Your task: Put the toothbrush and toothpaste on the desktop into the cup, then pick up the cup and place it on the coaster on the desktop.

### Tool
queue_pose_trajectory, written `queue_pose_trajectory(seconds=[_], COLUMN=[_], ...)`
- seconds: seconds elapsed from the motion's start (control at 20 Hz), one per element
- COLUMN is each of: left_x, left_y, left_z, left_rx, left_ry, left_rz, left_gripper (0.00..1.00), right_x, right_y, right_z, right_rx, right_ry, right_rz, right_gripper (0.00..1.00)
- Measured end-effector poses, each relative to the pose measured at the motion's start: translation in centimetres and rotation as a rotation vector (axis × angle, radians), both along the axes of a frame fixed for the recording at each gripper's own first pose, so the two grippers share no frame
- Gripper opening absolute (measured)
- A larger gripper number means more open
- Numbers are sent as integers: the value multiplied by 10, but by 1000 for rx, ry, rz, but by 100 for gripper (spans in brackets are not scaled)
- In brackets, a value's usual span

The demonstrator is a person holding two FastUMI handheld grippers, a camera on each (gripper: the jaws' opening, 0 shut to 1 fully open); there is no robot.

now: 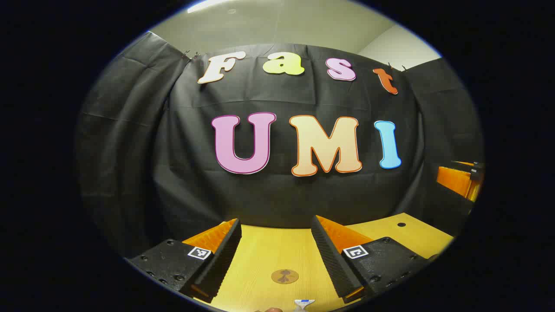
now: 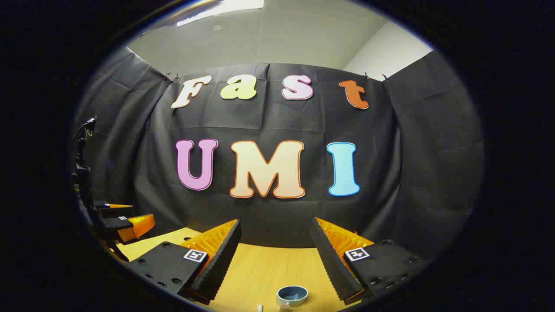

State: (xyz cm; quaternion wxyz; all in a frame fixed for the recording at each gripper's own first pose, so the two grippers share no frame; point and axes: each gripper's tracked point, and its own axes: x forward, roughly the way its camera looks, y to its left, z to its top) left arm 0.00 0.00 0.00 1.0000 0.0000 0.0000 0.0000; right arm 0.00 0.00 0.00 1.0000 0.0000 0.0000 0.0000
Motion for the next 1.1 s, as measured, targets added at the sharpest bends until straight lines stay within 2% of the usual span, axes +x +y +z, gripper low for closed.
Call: queue_pose_trajectory(seconds=[0.7, 1.1], left_x=[-8, -13], left_y=[-3, 1], left_z=[0, -3], left_rx=[2, 4], left_ry=[-9, -6], left_rz=[-9, -3], left_gripper=[94, 94], right_x=[-9, -9], right_y=[14, 29], right_z=[-23, -57], right_rx=[-2, -10], right_ry=[70, 181], right_rz=[34, 90], right_gripper=[99, 100])
